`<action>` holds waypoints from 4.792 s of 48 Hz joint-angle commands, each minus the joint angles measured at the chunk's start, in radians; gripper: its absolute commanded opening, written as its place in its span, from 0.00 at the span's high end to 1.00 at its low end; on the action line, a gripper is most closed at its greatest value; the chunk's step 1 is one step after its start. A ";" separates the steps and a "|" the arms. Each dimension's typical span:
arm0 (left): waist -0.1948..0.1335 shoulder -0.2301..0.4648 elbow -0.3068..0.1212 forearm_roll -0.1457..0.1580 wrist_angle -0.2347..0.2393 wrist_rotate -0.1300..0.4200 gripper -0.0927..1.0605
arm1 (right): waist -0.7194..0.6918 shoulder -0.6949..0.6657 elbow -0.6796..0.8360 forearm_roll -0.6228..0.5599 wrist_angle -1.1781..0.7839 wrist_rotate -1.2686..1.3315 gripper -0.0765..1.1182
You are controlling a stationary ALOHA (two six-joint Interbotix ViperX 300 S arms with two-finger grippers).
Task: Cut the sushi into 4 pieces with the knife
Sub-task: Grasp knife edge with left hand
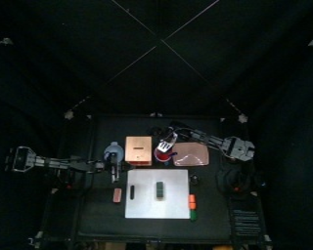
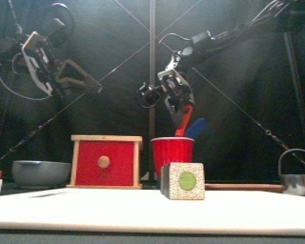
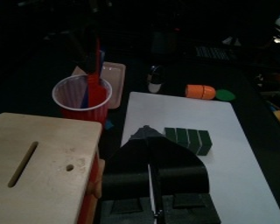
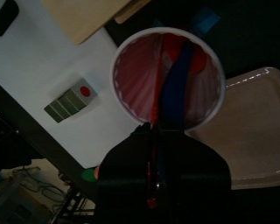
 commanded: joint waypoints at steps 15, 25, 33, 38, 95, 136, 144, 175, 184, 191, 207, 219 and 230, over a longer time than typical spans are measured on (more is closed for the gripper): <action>0.003 0.000 -0.005 -0.037 -0.003 0.002 0.93 | 0.014 -0.008 -0.189 -0.005 0.107 -0.003 0.65; 0.006 -0.008 -0.002 -0.051 -0.005 0.003 0.93 | 0.012 -0.029 -0.244 -0.006 0.127 -0.003 0.65; 0.012 -0.023 0.002 -0.051 -0.003 0.003 0.93 | 0.009 -0.041 -0.282 -0.008 0.138 -0.003 0.65; 0.015 -0.032 0.003 -0.051 -0.005 0.003 0.93 | 0.006 -0.048 -0.313 -0.008 0.156 -0.003 0.65; 0.074 -0.072 0.008 -0.054 -0.014 0.002 0.93 | -0.026 -0.345 -0.147 -0.029 -0.115 -0.031 0.66; 0.109 -0.178 -0.005 -0.052 -0.028 0.005 0.93 | 0.275 -0.808 0.831 -0.123 -1.255 -0.018 0.66; 0.109 -0.169 -0.029 -0.038 -0.017 0.008 0.86 | 0.356 -0.813 0.933 -0.187 -1.430 -0.015 0.66; -0.009 -0.067 -0.202 0.020 0.221 0.006 0.03 | 0.383 -0.804 0.996 -0.224 -1.497 -0.011 0.66; -0.009 -0.008 -0.224 0.037 0.221 0.008 0.04 | 0.383 -0.805 0.997 -0.225 -1.497 -0.011 0.66; -0.009 0.072 -0.258 0.049 0.233 0.008 0.06 | 0.385 -0.805 0.997 -0.225 -1.497 -0.011 0.66; 0.017 0.207 -0.328 0.075 0.239 0.008 0.17 | 0.387 -0.804 1.003 -0.225 -1.497 -0.011 0.66; 0.020 0.199 -0.330 0.094 0.241 0.008 0.30 | 0.388 -0.805 1.014 -0.222 -1.497 -0.011 0.66; 0.018 0.206 -0.328 0.101 0.241 0.008 0.37 | 0.383 -0.805 1.015 -0.219 -1.497 -0.009 0.66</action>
